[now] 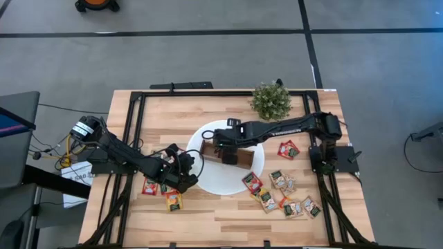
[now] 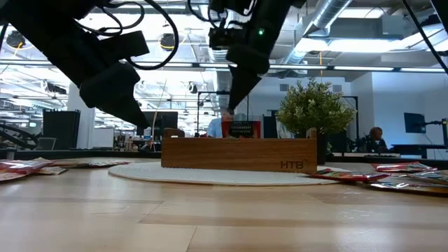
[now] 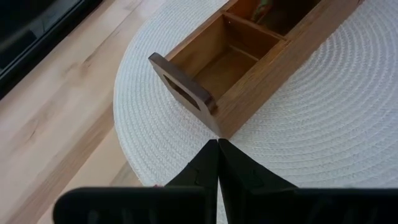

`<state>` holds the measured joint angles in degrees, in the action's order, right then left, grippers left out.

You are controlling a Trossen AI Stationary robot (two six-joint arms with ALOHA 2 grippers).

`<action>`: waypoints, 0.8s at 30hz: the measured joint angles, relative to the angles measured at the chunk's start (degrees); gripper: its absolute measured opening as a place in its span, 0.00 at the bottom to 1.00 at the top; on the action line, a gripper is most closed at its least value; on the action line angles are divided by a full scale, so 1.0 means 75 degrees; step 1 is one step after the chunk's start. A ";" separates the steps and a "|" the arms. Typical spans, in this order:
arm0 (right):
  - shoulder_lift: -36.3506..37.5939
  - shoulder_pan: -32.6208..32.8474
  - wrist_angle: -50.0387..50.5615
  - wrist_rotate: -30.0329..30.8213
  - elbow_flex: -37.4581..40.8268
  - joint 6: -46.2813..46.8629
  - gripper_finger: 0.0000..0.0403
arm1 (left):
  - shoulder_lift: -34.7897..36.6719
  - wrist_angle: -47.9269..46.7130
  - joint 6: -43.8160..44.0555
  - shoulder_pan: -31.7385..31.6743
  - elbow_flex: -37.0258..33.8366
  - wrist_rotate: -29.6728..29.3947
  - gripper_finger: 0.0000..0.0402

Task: Pick & Place Tea
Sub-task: Put the red tea bag into the middle section of the wooden organizer

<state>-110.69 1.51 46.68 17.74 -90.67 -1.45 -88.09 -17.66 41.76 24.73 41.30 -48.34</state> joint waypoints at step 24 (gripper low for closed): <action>0.0022 0.0596 0.0032 -0.1684 -0.0001 0.0202 0.03 | 0.0000 -0.0156 0.0185 0.0003 0.0000 0.0099 0.00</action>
<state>-110.52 5.99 46.92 5.11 -90.67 0.07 -88.09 -18.83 43.14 24.75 41.30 -47.60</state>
